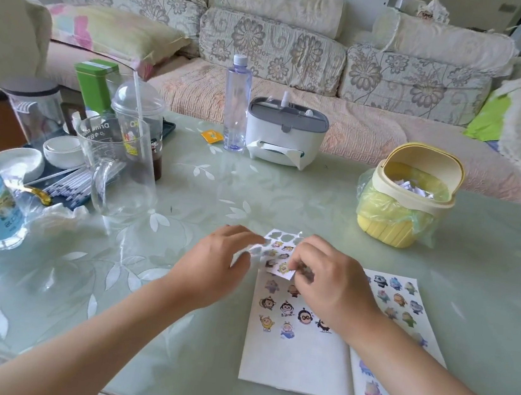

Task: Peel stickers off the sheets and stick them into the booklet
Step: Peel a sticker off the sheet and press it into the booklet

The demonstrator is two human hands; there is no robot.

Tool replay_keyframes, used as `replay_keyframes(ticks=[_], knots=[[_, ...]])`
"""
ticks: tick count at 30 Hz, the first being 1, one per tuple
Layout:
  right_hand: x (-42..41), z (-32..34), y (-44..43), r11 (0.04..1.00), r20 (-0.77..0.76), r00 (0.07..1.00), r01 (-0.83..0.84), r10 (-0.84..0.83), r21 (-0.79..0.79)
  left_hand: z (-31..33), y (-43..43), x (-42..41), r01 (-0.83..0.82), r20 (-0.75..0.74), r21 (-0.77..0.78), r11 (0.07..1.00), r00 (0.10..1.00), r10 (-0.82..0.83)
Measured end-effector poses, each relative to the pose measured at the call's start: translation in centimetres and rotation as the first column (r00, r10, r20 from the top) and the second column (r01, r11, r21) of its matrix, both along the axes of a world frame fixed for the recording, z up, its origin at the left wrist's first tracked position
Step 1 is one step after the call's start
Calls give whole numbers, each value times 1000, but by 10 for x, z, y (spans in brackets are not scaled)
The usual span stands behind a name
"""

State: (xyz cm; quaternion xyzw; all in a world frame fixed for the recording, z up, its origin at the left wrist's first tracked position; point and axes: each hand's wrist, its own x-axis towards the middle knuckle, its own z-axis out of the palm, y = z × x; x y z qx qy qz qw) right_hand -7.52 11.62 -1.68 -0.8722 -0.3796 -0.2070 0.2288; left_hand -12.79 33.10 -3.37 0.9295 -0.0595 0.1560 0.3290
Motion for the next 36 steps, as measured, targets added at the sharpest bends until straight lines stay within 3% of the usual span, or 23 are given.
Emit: replay_keyframes(ticks=[3, 6, 10, 13, 15, 18, 23, 28, 31, 33, 36], knots=[[-2, 8, -2, 994, 60, 994, -93, 90, 52, 10, 0, 2, -153, -86, -74, 985, 985, 147], [-4, 13, -6, 978, 23, 989, -147, 145, 147, 21, 0, 3, -273, -280, -164, 948, 934, 221], [-6, 16, -11, 955, -15, 985, -164, 173, 248, 31, 4, 5, -340, -480, -505, 793, 875, 70], [-3, 17, -12, 953, -70, 981, -156, 180, 261, 33, 0, 4, -306, -470, -646, 699, 882, -48], [1, 17, -13, 984, -194, 973, -99, 128, 149, 33, -2, 4, -319, -427, -689, 651, 904, -8], [5, 17, -18, 999, -286, 958, -34, 31, -3, 33, -4, 5, -327, -357, -598, 732, 926, 122], [4, 29, -14, 992, -266, 964, 51, -17, 120, 35, -10, 0, -197, -301, -547, 813, 953, 28], [5, 32, -8, 954, -453, 891, 162, -32, 251, 43, -22, -4, -128, -333, -601, 789, 938, -102], [10, 35, -11, 949, -511, 859, 190, -36, 253, 43, -26, -5, -76, -336, -598, 798, 928, -164], [12, 37, -15, 950, -572, 820, 175, 4, 258, 43, -27, -5, -43, -315, -521, 852, 938, -145], [12, 43, -19, 958, -644, 765, 161, 32, 239, 42, -30, -7, 0, -165, -299, 954, 985, -51]])
